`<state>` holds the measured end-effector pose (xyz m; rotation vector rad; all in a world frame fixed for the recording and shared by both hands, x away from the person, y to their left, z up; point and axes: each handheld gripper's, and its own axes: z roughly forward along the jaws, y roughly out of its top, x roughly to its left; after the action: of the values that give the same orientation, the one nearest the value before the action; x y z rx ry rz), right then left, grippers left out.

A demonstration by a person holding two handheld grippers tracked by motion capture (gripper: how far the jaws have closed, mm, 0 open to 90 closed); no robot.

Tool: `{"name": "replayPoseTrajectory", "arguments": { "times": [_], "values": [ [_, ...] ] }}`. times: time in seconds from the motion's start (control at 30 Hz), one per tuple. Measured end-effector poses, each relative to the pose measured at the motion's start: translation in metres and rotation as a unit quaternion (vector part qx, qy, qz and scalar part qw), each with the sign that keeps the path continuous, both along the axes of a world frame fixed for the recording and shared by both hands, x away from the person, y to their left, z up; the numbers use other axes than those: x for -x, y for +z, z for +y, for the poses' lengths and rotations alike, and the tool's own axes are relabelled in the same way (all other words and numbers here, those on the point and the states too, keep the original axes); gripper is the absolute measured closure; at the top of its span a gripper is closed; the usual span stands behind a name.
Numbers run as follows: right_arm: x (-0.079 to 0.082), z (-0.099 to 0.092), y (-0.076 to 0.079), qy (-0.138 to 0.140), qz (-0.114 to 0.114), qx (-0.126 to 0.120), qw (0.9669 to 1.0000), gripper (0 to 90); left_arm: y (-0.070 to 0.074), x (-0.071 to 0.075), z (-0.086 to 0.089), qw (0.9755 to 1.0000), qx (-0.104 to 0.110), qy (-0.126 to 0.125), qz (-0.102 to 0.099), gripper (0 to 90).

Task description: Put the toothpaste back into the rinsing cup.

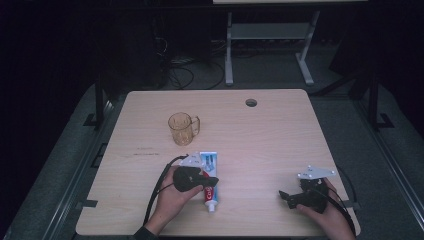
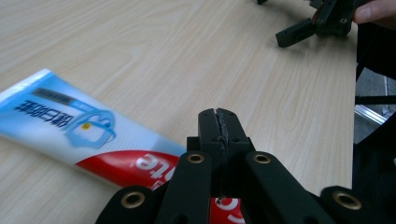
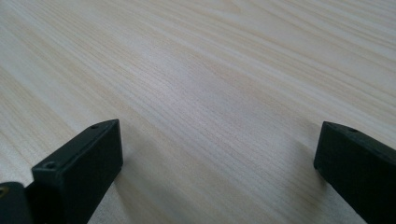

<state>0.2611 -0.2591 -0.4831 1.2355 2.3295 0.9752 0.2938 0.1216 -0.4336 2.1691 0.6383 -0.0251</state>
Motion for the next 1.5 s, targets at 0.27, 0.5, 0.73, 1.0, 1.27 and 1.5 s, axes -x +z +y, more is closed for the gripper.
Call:
{"name": "replayPoseTrajectory", "arguments": {
  "times": [0.27, 0.5, 0.73, 1.0, 1.27, 1.5],
  "values": [
    [0.0, 0.0, 0.0, 0.001, 0.0, 0.0, 1.0, 0.5, -0.012, 0.002, -0.019, 0.9996, -0.02, -0.018, 0.01, 90.0],
    [0.0, 0.0, 0.0, 0.002, 0.0, 0.0, 1.0, 0.5, -0.022, 0.004, -0.027, 0.9987, -0.045, -0.02, 0.015, 90.0],
    [0.0, 0.0, 0.0, 0.003, 0.0, 0.0, 1.0, 0.5, -0.022, 0.005, -0.023, 0.9987, -0.045, -0.018, 0.015, 90.0],
    [0.0, 0.0, 0.0, 0.003, 0.0, 0.0, 1.0, 0.5, -0.022, 0.006, -0.016, 0.9984, -0.053, -0.013, 0.014, 90.0],
    [0.0, 0.0, 0.0, 0.002, 0.001, 0.0, 1.0, 0.5, -0.022, 0.009, -0.005, 0.9982, -0.059, -0.006, 0.015, 90.0],
    [0.001, 0.0, 0.0, 0.002, 0.001, 0.0, 1.0, 0.5, -0.021, 0.011, 0.005, 0.9978, -0.065, 0.003, 0.011, 90.0]
  ]
}}
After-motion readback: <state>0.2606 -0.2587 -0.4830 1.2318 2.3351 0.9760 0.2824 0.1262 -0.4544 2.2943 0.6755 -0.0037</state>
